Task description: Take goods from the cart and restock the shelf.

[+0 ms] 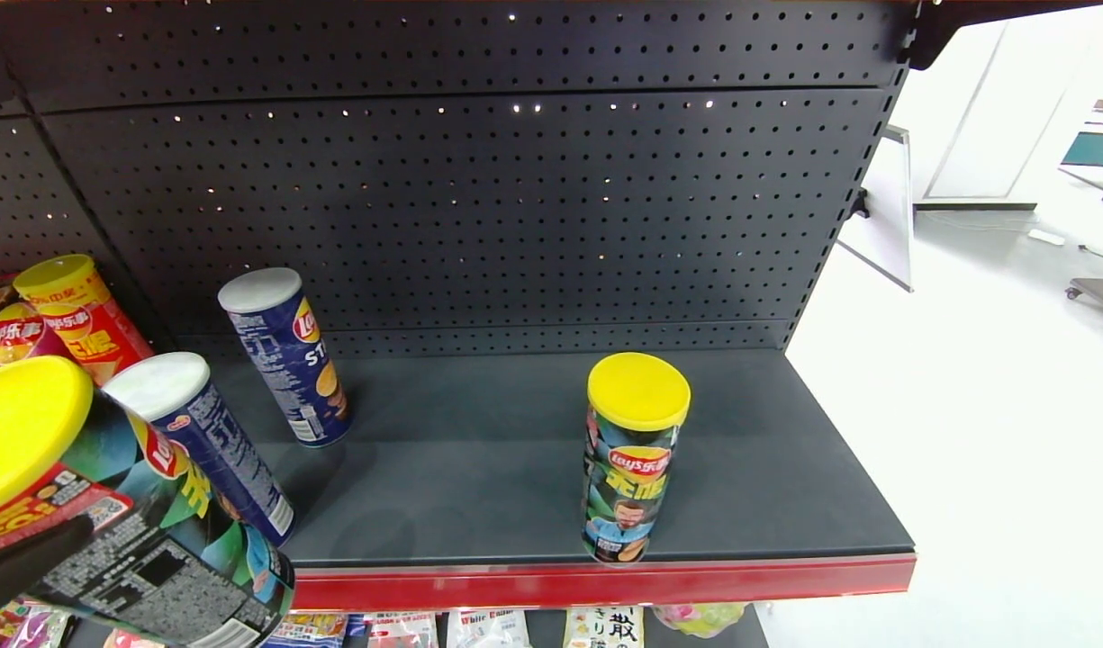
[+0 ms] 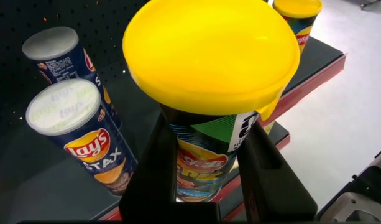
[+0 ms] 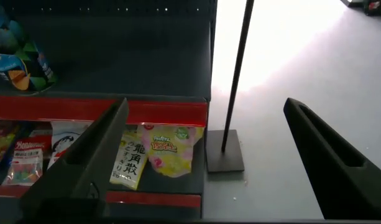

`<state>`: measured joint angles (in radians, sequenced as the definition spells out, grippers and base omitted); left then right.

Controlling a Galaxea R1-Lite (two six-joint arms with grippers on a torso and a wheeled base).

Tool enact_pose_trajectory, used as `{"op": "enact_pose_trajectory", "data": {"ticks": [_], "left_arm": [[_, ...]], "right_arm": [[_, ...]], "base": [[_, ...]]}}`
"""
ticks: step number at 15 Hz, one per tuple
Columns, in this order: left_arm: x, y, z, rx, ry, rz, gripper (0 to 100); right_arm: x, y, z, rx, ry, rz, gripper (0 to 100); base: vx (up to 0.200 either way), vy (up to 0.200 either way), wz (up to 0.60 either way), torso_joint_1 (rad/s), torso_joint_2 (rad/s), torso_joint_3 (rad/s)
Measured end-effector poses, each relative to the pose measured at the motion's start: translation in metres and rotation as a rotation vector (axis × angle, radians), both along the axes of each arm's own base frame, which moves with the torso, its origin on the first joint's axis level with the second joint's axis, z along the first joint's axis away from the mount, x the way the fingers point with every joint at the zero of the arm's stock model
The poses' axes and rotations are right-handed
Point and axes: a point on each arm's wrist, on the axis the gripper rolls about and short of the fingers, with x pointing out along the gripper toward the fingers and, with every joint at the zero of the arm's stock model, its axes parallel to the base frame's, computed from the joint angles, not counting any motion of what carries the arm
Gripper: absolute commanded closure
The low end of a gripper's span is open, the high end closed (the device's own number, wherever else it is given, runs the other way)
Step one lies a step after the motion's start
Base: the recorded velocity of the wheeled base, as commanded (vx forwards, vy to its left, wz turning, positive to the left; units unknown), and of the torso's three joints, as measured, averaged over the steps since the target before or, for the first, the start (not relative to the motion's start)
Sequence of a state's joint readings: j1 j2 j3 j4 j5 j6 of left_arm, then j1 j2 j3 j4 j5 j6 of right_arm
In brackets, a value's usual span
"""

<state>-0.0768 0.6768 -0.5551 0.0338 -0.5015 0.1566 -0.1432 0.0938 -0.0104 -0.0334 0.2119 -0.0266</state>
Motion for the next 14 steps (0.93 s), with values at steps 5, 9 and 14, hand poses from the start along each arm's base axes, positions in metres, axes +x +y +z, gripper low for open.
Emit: {"op": "enact_pose_trajectory", "data": {"ticks": [5, 9, 14], "left_arm": [[0.0, 0.0, 0.0017, -0.002, -0.004, 0.0, 100], [-0.0001, 0.0, 0.0008, -0.001, -0.002, 0.0, 100], [0.0006, 0.0, -0.0008, -0.005, 0.009, 0.001, 100]], "right_arm": [[-0.0003, -0.0025, -0.0004, -0.003, 0.008, 0.144, 0], [-0.0049, -0.0072, -0.0069, 0.006, -0.017, -0.061, 0], [-0.007, -0.0062, -0.0081, 0.014, -0.044, -0.027, 0]], "base": [[0.0, 0.0, 0.0, 0.0, 0.0, 0.0], [0.0, 0.0, 0.0, 0.0, 0.0, 0.0], [0.0, 0.0, 0.0, 0.0, 0.0, 0.0]]}}
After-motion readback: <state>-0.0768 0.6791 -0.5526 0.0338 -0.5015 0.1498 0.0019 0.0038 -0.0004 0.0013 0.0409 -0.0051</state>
